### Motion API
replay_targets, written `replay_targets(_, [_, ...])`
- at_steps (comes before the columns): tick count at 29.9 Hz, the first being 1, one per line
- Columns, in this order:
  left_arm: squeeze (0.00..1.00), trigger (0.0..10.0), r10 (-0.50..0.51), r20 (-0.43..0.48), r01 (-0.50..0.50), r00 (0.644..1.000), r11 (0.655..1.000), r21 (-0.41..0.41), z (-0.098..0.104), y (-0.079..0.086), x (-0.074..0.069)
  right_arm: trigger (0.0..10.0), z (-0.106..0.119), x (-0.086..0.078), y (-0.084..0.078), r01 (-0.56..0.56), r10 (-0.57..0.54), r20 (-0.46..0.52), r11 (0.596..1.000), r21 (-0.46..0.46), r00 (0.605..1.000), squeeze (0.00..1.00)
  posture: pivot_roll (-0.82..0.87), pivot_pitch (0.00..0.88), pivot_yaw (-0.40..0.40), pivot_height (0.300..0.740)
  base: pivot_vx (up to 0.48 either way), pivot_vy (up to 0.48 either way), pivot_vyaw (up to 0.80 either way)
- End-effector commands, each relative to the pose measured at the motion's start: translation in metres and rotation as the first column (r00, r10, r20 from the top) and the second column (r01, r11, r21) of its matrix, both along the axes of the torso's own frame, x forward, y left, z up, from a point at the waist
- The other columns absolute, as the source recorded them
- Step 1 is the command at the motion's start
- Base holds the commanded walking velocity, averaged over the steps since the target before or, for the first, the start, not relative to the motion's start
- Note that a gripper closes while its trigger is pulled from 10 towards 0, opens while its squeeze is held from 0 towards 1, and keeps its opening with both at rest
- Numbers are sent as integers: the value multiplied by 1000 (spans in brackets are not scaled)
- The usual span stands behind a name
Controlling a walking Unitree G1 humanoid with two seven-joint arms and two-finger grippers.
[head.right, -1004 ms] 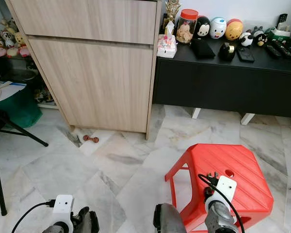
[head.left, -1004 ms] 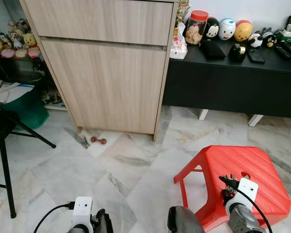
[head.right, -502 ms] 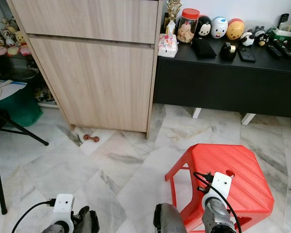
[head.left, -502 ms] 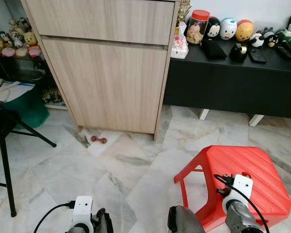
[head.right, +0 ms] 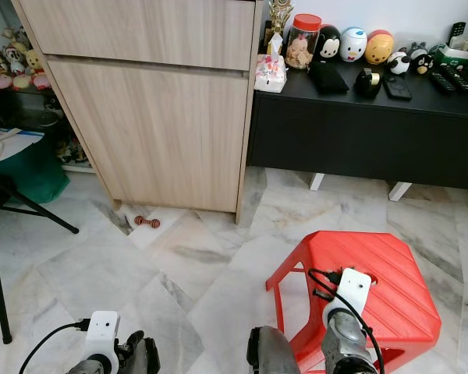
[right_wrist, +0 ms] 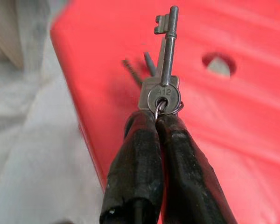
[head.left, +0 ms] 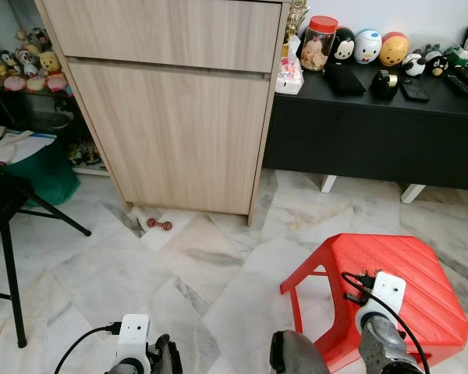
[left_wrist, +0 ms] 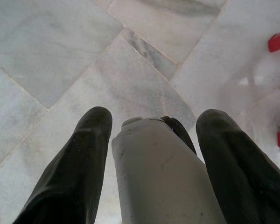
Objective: Hang keys on a hook
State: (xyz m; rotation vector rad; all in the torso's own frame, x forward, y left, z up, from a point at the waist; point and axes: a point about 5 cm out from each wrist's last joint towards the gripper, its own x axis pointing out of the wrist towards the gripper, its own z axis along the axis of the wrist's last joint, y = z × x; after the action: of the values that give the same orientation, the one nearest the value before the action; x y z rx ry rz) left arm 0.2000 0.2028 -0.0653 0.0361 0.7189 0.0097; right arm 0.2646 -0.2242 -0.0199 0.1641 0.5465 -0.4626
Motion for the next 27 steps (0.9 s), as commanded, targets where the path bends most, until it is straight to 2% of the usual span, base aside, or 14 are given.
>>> replay_targets(1, [0,10000,-11,-132,9,991,1000,-14,-17,-5,-26,0,9,3,-7,28,-24,70,998,-63,997,0,103,78,-100,597,0,0,0])
replay_targets(2, [0,10000,-11,-132,9,991,1000,-14,-17,-5,-26,0,9,3,-7,28,-24,70,998,-63,997,0,103,78,-100,597,0,0,0])
replay_targets(5, [0,10000,-11,-131,9,991,1000,-14,-17,-5,-25,0,21,6,-9,31,-5,171,989,-146,985,0,94,69,-102,597,0,0,0])
replay_targets(9, [0,10000,-10,-129,9,992,1000,-13,-16,-5,-24,0,30,8,-3,-9,58,245,980,-197,968,0,80,62,-99,597,0,0,0])
replay_targets(10, [0,10000,-10,-129,9,992,1000,-13,-16,-6,-24,2706,36,7,2,-29,95,286,973,-229,954,0,73,59,-99,597,0,0,0])
replay_targets(11, [0,10000,-11,-128,9,992,1000,-14,-16,-6,-23,10000,38,5,6,-49,126,304,967,-250,944,0,69,55,-97,597,0,0,0])
replay_targets(15, [0,10000,-9,-129,7,992,1000,-16,-16,-6,-22,10000,42,-4,16,-98,197,332,951,-293,923,0,60,48,-95,597,0,0,0])
replay_targets(20, [0,10000,-5,-129,2,992,1000,-20,-15,-7,-20,10000,41,-9,18,-118,217,320,946,-301,922,0,56,41,-95,597,0,0,0])
replay_targets(23, [0,10000,0,-127,-3,992,1000,-22,-15,-8,-19,10000,43,-4,17,-107,206,324,949,-298,923,0,59,37,-97,597,0,0,0])
replay_targets(27, [0,10000,9,-122,-12,992,1000,-20,-14,-7,-17,10000,55,8,20,-113,229,357,941,-318,906,0,63,28,-99,597,0,0,0])
